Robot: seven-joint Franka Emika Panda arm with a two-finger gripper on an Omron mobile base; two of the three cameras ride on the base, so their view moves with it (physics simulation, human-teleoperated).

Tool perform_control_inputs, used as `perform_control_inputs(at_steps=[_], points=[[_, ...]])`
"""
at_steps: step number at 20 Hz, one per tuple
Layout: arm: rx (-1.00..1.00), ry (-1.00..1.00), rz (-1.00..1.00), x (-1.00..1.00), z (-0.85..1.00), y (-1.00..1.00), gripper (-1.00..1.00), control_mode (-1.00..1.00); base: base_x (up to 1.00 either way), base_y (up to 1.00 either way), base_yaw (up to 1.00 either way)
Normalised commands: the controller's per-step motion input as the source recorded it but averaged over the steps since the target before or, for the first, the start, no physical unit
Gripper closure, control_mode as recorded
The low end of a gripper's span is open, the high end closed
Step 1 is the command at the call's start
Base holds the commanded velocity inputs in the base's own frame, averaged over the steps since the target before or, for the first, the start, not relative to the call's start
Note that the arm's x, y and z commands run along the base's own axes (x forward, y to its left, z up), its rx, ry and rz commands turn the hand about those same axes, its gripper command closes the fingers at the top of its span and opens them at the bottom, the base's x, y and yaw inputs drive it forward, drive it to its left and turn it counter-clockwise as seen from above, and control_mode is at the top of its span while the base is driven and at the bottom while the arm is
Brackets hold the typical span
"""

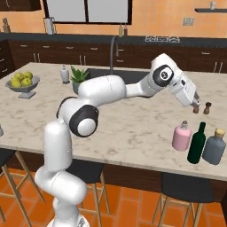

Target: Move the plastic bottles in the middle to the plastics group, and the glass bottles in the middle to the glass group.

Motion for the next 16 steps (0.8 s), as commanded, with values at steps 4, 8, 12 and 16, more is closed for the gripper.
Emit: perform_control_inputs(at_steps=[4,8,12,16], points=[[-0.02,0.02,0.26,-1.0,0.07,0.37,-1.0,-1.0,0.0,0.0,0.0],[0.0,0.0,0.28,-0.92,0.0,0.33,-1.0,-1.0,0.0,0.0,0.0],[0.0,0.0,0.23,-0.86,0.0,0.43,-1.0,-1.0,0.0,0.0,0.0],[0.0,0.0,0.22,-0.79,0.0,0.45,-1.0,-1.0,0.0,0.0,0.0]])
